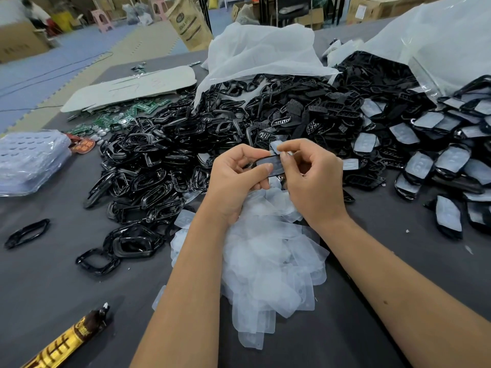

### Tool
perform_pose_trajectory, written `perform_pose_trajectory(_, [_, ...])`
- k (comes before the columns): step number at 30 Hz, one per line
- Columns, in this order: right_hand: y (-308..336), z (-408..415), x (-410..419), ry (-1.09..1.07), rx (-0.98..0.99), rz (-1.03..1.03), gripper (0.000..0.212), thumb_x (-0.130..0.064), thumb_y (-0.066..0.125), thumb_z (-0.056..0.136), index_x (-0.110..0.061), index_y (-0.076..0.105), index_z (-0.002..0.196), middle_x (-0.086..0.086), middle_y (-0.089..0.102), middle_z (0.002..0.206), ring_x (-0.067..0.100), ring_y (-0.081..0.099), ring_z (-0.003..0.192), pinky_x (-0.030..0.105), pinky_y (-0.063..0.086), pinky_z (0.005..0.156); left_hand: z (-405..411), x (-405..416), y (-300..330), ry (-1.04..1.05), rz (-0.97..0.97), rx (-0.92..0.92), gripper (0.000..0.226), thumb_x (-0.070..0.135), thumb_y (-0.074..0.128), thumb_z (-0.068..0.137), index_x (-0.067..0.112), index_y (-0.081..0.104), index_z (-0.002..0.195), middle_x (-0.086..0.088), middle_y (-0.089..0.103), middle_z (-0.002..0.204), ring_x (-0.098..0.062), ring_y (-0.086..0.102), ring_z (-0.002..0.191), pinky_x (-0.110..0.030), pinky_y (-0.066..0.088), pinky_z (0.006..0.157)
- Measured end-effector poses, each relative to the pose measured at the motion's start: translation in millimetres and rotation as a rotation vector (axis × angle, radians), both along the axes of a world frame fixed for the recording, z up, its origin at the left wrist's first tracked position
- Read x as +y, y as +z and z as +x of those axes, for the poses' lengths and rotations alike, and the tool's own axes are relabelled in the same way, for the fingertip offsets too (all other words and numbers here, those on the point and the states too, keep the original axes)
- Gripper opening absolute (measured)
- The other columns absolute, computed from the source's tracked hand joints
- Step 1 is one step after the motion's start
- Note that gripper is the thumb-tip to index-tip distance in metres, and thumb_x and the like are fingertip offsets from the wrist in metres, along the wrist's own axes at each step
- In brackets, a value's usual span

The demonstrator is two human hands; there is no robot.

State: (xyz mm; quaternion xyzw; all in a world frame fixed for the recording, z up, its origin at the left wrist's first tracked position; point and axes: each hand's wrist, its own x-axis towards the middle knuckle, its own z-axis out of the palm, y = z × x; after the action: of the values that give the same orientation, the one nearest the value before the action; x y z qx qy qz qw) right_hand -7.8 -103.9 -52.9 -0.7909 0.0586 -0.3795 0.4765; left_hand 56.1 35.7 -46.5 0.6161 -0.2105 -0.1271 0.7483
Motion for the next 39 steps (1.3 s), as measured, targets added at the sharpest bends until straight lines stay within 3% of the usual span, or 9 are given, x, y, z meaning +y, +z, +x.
perform_pose_trajectory(6, [1.1, -0.4, -0.2, 0.115, -0.031, -0.03, 0.006, -0.012, 0.064, 0.101, -0.015, 0.069, 0.098, 0.003, 0.062, 0.061, 0.022, 0.061, 0.05, 0.045, 0.05, 0.049, 1.8, 1.8, 2.6, 0.005, -0.045, 0.102, 0.016, 0.0, 0.071, 0.076, 0.012, 0.07, 0.087, -0.001, 0.066, 0.068, -0.008, 0.052, 0.048, -0.016, 0.043, 0.048])
perform_pose_trajectory(9, [2.3, -1.5, 0.5, 0.218, -0.069, -0.092, 0.016, -0.008, 0.062, 0.103, -0.009, 0.077, 0.108, 0.0, 0.066, 0.076, 0.018, 0.066, 0.059, 0.038, 0.053, 0.046, 3.7, 4.5, 4.5, 0.009, -0.158, 0.215, 0.015, -0.007, 0.066, 0.083, 0.007, 0.068, 0.089, -0.008, 0.065, 0.073, -0.011, 0.049, 0.053, -0.016, 0.043, 0.048])
perform_pose_trajectory(14, [3.5, -1.8, 3.5, 0.281, -0.058, -0.216, 0.027, -0.011, 0.072, 0.097, -0.006, 0.074, 0.123, 0.004, 0.064, 0.105, 0.017, 0.067, 0.084, 0.022, 0.056, 0.064, 7.5, 10.7, 5.8, -0.035, -0.265, 0.309, 0.014, -0.006, 0.054, 0.096, 0.004, 0.065, 0.094, -0.002, 0.067, 0.069, -0.003, 0.052, 0.049, -0.014, 0.047, 0.052])
perform_pose_trajectory(18, [4.1, -0.4, 0.3, 0.179, -0.099, -0.233, 0.019, -0.009, 0.074, 0.096, -0.007, 0.079, 0.114, 0.013, 0.059, 0.109, 0.022, 0.062, 0.09, 0.024, 0.053, 0.074, 5.9, 9.7, 10.9, -0.075, -0.313, 0.367, 0.025, 0.025, 0.067, 0.094, 0.003, 0.077, 0.086, -0.009, 0.071, 0.078, -0.009, 0.063, 0.057, -0.016, 0.054, 0.057])
perform_pose_trajectory(21, [3.8, 0.2, -3.0, 0.117, -0.097, -0.079, 0.011, -0.012, 0.073, 0.097, -0.008, 0.08, 0.105, 0.011, 0.059, 0.107, 0.017, 0.062, 0.095, 0.023, 0.053, 0.076, 2.6, 6.9, 11.2, -0.077, -0.244, 0.33, 0.032, 0.037, 0.065, 0.093, 0.009, 0.081, 0.086, -0.012, 0.074, 0.085, -0.013, 0.069, 0.067, -0.018, 0.057, 0.063])
perform_pose_trajectory(24, [1.5, 2.6, -4.2, 0.159, -0.023, 0.142, 0.008, -0.008, 0.072, 0.096, -0.007, 0.079, 0.099, 0.008, 0.061, 0.097, 0.006, 0.06, 0.081, 0.019, 0.051, 0.07, -0.2, 1.9, 7.2, -0.017, -0.143, 0.217, 0.01, 0.009, 0.067, 0.097, 0.011, 0.075, 0.091, -0.01, 0.074, 0.085, -0.013, 0.07, 0.068, -0.018, 0.057, 0.063])
perform_pose_trajectory(28, [1.7, 3.4, -5.2, 0.418, 0.067, 0.497, 0.016, -0.005, 0.065, 0.101, -0.009, 0.08, 0.103, 0.008, 0.072, 0.088, 0.013, 0.061, 0.071, 0.024, 0.053, 0.055, -0.3, 2.0, 6.7, 0.059, -0.1, 0.158, 0.019, -0.002, 0.068, 0.094, 0.014, 0.074, 0.084, -0.006, 0.072, 0.078, -0.013, 0.066, 0.069, -0.018, 0.055, 0.065])
perform_pose_trajectory(32, [0.5, 4.4, -10.3, 0.56, 0.11, 0.621, 0.018, -0.011, 0.066, 0.095, -0.015, 0.081, 0.105, 0.009, 0.077, 0.091, 0.016, 0.066, 0.079, 0.025, 0.053, 0.059, 0.5, 1.8, 7.8, 0.063, -0.085, 0.198, 0.004, 0.003, 0.067, 0.096, 0.004, 0.068, 0.092, -0.011, 0.066, 0.082, -0.014, 0.064, 0.071, -0.019, 0.056, 0.066])
perform_pose_trajectory(39, [-4.6, 6.3, -15.0, 0.563, 0.102, 0.657, 0.029, 0.0, 0.074, 0.085, -0.019, 0.079, 0.107, 0.006, 0.079, 0.092, 0.019, 0.073, 0.085, 0.023, 0.056, 0.065, 1.2, 1.4, 6.9, 0.064, -0.101, 0.228, 0.009, 0.004, 0.063, 0.099, 0.002, 0.066, 0.091, -0.012, 0.068, 0.081, -0.015, 0.065, 0.069, -0.021, 0.057, 0.064])
